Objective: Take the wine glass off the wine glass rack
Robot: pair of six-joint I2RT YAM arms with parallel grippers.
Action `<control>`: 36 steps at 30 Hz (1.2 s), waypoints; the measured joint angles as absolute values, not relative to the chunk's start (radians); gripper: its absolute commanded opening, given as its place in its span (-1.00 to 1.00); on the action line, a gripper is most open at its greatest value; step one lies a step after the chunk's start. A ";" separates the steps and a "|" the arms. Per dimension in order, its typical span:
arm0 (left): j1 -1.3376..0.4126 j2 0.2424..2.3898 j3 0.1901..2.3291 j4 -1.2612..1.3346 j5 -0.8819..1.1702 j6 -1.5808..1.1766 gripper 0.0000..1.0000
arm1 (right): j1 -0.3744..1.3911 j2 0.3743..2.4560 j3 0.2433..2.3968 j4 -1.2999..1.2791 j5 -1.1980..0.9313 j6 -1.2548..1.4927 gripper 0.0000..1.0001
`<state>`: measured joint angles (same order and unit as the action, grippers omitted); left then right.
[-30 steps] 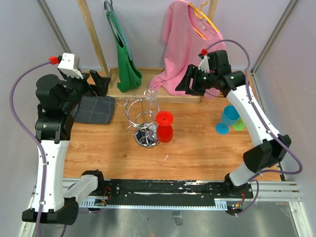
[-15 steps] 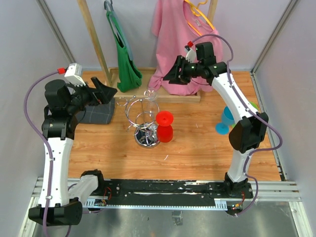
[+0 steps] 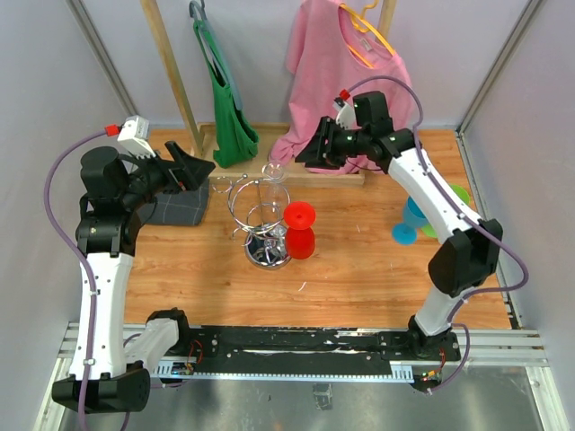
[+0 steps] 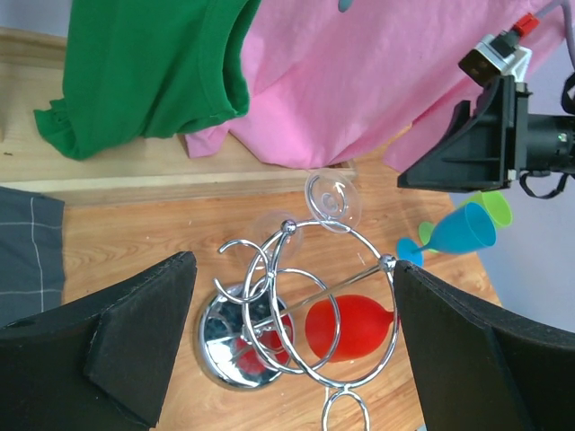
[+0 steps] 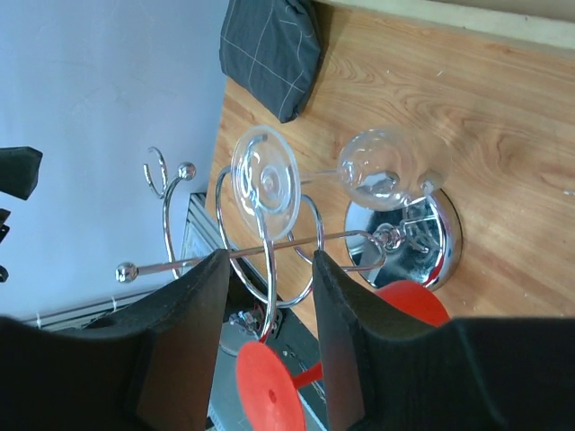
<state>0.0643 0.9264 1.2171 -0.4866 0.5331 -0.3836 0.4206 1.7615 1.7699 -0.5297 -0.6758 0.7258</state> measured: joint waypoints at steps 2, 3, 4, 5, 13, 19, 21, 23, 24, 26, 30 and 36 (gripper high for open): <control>0.064 0.926 1.217 -0.486 0.537 -0.384 0.92 | 0.423 1.704 1.710 -0.501 -0.647 0.745 -0.13; 0.064 0.926 1.217 -0.485 0.538 -0.384 0.91 | 0.424 1.679 1.687 -0.487 -0.634 0.757 -0.14; 0.064 0.927 1.217 -0.482 0.539 -0.384 0.91 | 0.426 1.649 1.653 -0.461 -0.618 0.771 -0.15; 0.064 0.927 1.217 -0.479 0.542 -0.384 0.91 | 0.430 1.618 1.618 -0.433 -0.601 0.790 -0.15; 0.064 0.938 1.217 -0.465 0.560 -0.387 0.91 | 0.516 1.518 1.401 -0.187 -0.474 0.953 -0.19; 0.064 0.949 1.217 -0.465 0.564 -0.385 0.91 | 0.581 1.531 1.340 -0.076 -0.387 1.036 -0.22; 0.064 0.951 1.219 -0.465 0.566 -0.382 0.91 | 0.584 1.531 1.328 -0.054 -0.363 1.053 -0.22; 0.064 0.953 1.222 -0.465 0.570 -0.378 0.91 | 0.584 1.532 1.325 -0.039 -0.337 1.068 -0.23; 0.064 0.955 1.225 -0.465 0.572 -0.376 0.91 | 0.584 1.532 1.324 -0.033 -0.329 1.072 -0.22; 0.064 0.958 1.227 -0.465 0.577 -0.374 0.91 | 0.584 1.532 1.324 -0.022 -0.308 1.078 -0.22; 0.064 0.963 1.229 -0.465 0.582 -0.371 0.91 | 0.584 1.530 1.308 -0.022 -0.281 1.080 -0.22; 0.064 0.974 1.229 -0.464 0.589 -0.372 0.91 | 0.584 1.530 1.282 -0.027 -0.265 1.081 -0.22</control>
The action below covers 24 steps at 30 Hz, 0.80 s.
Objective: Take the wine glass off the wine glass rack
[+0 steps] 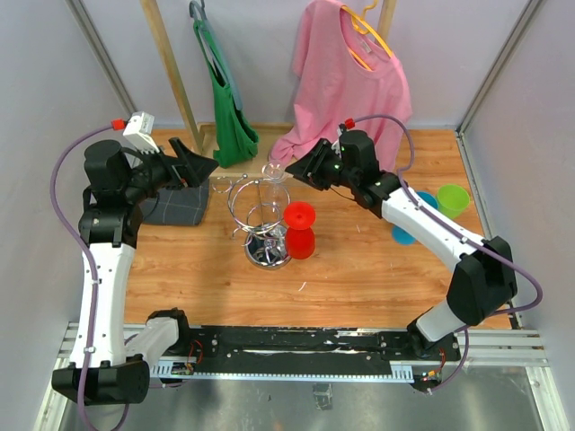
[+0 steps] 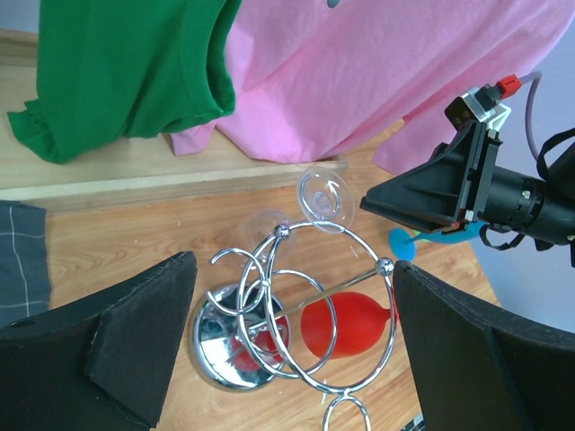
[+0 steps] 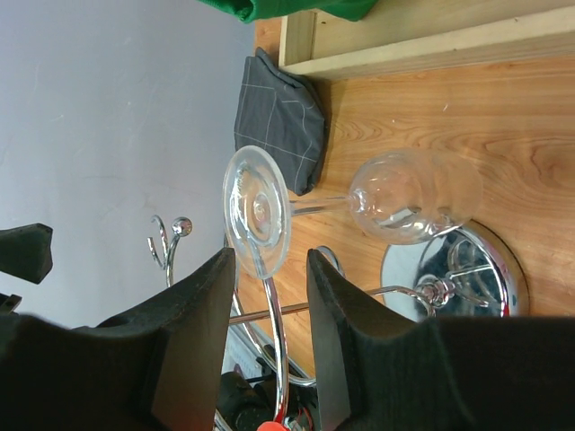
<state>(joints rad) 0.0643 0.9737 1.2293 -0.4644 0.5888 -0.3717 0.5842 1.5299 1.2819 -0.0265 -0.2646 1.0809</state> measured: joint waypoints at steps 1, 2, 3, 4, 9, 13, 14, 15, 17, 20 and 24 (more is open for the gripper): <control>0.064 0.975 1.229 -0.464 0.590 -0.372 0.90 | 0.584 1.530 1.280 -0.027 -0.263 1.081 -0.22; 0.064 0.976 1.229 -0.464 0.590 -0.372 0.90 | 0.584 1.530 1.278 -0.027 -0.263 1.081 -0.22; 0.064 0.976 1.229 -0.464 0.590 -0.372 0.90 | 0.584 1.530 1.277 -0.027 -0.262 1.082 -0.22; 0.064 0.977 1.229 -0.464 0.590 -0.372 0.91 | 0.584 1.531 1.276 -0.026 -0.262 1.082 -0.22; 0.064 0.977 1.229 -0.464 0.594 -0.372 0.90 | 0.584 1.546 1.276 -0.013 -0.273 1.089 -0.25; 0.064 0.977 1.229 -0.465 0.596 -0.371 0.90 | 0.584 1.587 1.276 0.001 -0.295 1.100 -0.31; 0.064 0.977 1.230 -0.465 0.597 -0.371 0.90 | 0.584 1.596 1.276 0.004 -0.299 1.105 -0.33; 0.064 0.977 1.230 -0.465 0.597 -0.371 0.90 | 0.584 1.600 1.276 0.011 -0.303 1.109 -0.35; 0.064 0.977 1.230 -0.465 0.597 -0.371 0.90 | 0.584 1.601 1.276 0.018 -0.309 1.114 -0.38; 0.064 0.976 1.230 -0.465 0.597 -0.369 0.90 | 0.584 1.601 1.275 0.027 -0.313 1.121 -0.44; 0.064 0.977 1.230 -0.465 0.599 -0.368 0.90 | 0.584 1.601 1.267 0.043 -0.315 1.128 -0.58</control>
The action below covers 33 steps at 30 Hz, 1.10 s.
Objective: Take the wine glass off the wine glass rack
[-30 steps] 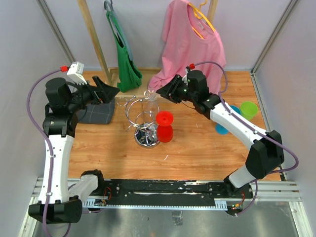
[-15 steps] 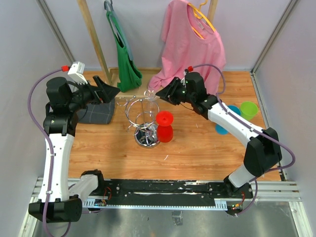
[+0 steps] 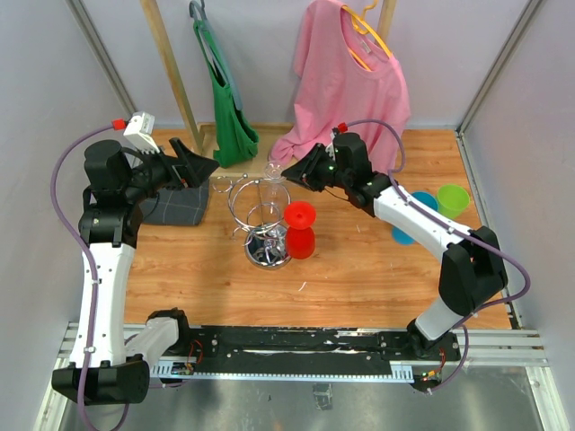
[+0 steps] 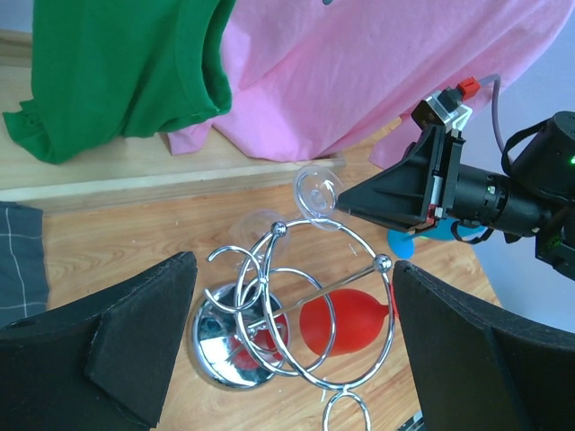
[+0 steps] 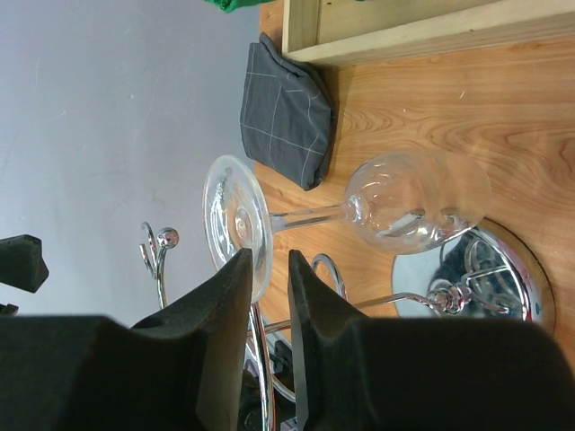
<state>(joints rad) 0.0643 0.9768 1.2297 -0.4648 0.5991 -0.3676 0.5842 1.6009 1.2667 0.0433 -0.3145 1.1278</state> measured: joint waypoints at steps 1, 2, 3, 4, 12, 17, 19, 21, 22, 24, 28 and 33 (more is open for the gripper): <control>0.064 0.976 1.230 -0.465 0.600 -0.368 0.90 | 0.584 1.601 1.266 0.048 -0.315 1.130 -0.61; 0.064 0.976 1.230 -0.465 0.601 -0.368 0.90 | 0.584 1.601 1.265 0.053 -0.315 1.130 -0.64; 0.064 0.976 1.230 -0.465 0.601 -0.368 0.90 | 0.584 1.601 1.264 0.057 -0.318 1.132 -0.66; 0.064 0.976 1.230 -0.465 0.601 -0.368 0.90 | 0.584 1.601 1.262 0.063 -0.320 1.135 -0.67; 0.064 0.976 1.230 -0.465 0.606 -0.368 0.90 | 0.582 1.597 1.246 0.092 -0.329 1.152 -0.66; 0.064 0.977 1.230 -0.465 0.611 -0.368 0.90 | 0.575 1.597 1.245 0.092 -0.336 1.154 -0.50; 0.064 0.977 1.230 -0.464 0.616 -0.369 0.89 | 0.570 1.596 1.237 0.097 -0.340 1.155 -0.48; 0.064 0.977 1.230 -0.464 0.619 -0.372 0.90 | 0.566 1.592 1.219 0.113 -0.345 1.163 -0.47; 0.064 0.977 1.230 -0.464 0.621 -0.373 0.89 | 0.563 1.587 1.206 0.128 -0.348 1.171 -0.46; 0.064 0.977 1.230 -0.463 0.624 -0.375 0.89 | 0.559 1.578 1.182 0.160 -0.351 1.183 -0.45; 0.064 0.979 1.230 -0.456 0.630 -0.376 0.89 | 0.554 1.569 1.144 0.218 -0.360 1.210 -0.44; 0.064 0.989 1.230 -0.454 0.632 -0.376 0.89 | 0.554 1.569 1.124 0.271 -0.379 1.234 -0.53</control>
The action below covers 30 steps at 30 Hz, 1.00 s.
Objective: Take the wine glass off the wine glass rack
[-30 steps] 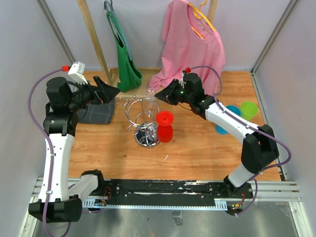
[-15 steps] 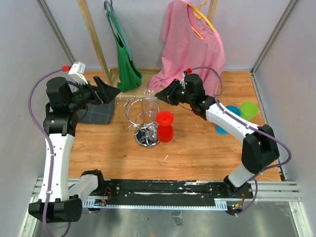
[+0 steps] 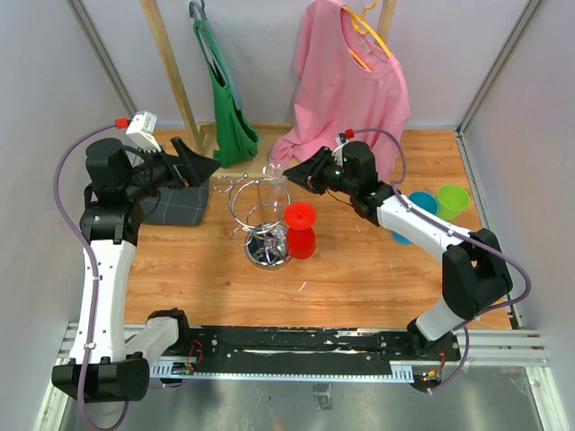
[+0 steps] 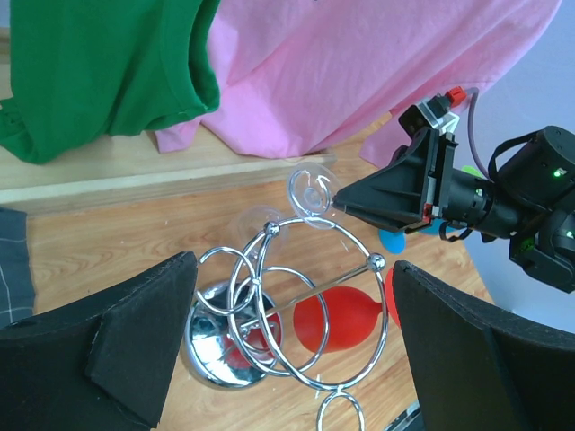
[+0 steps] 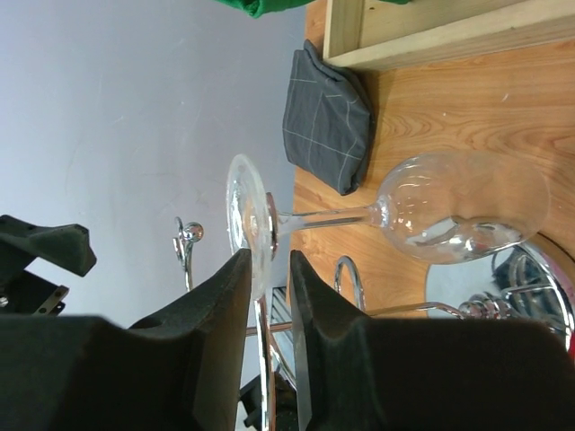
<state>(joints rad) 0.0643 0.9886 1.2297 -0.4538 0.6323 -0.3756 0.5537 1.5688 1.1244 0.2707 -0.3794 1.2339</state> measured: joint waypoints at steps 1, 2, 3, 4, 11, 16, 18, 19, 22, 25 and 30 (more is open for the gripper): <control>0.064 0.991 1.230 -0.454 0.633 -0.376 0.89 | 0.553 1.569 1.122 0.282 -0.385 1.239 -0.55; 0.064 0.992 1.230 -0.453 0.634 -0.376 0.89 | 0.552 1.569 1.121 0.288 -0.390 1.241 -0.57; 0.064 0.994 1.230 -0.453 0.634 -0.376 0.89 | 0.549 1.569 1.121 0.297 -0.394 1.247 -0.58; 0.064 0.994 1.230 -0.453 0.635 -0.376 0.89 | 0.547 1.569 1.119 0.305 -0.397 1.253 -0.60; 0.064 0.996 1.230 -0.453 0.638 -0.376 0.89 | 0.544 1.569 1.104 0.345 -0.405 1.277 -0.70; 0.064 0.996 1.230 -0.453 0.641 -0.376 0.89 | 0.537 1.576 1.100 0.356 -0.416 1.288 -0.86; 0.064 0.997 1.230 -0.452 0.641 -0.376 0.90 | 0.535 1.577 1.092 0.367 -0.419 1.295 -0.97; 0.064 0.998 1.230 -0.452 0.641 -0.376 0.89 | 0.534 1.577 1.087 0.374 -0.419 1.301 -0.98; 0.064 1.000 1.230 -0.452 0.642 -0.376 0.89 | 0.531 1.577 1.073 0.402 -0.420 1.317 -0.99; 0.064 1.000 1.230 -0.452 0.642 -0.376 0.90 | 0.527 1.577 1.056 0.435 -0.424 1.337 -0.99; 0.064 1.000 1.230 -0.452 0.644 -0.376 0.89 | 0.525 1.577 1.034 0.480 -0.430 1.370 -0.99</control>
<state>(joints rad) 0.0643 1.0004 1.2297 -0.4519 0.6437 -0.3756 0.5251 1.5772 1.0344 0.4805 -0.4297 1.3697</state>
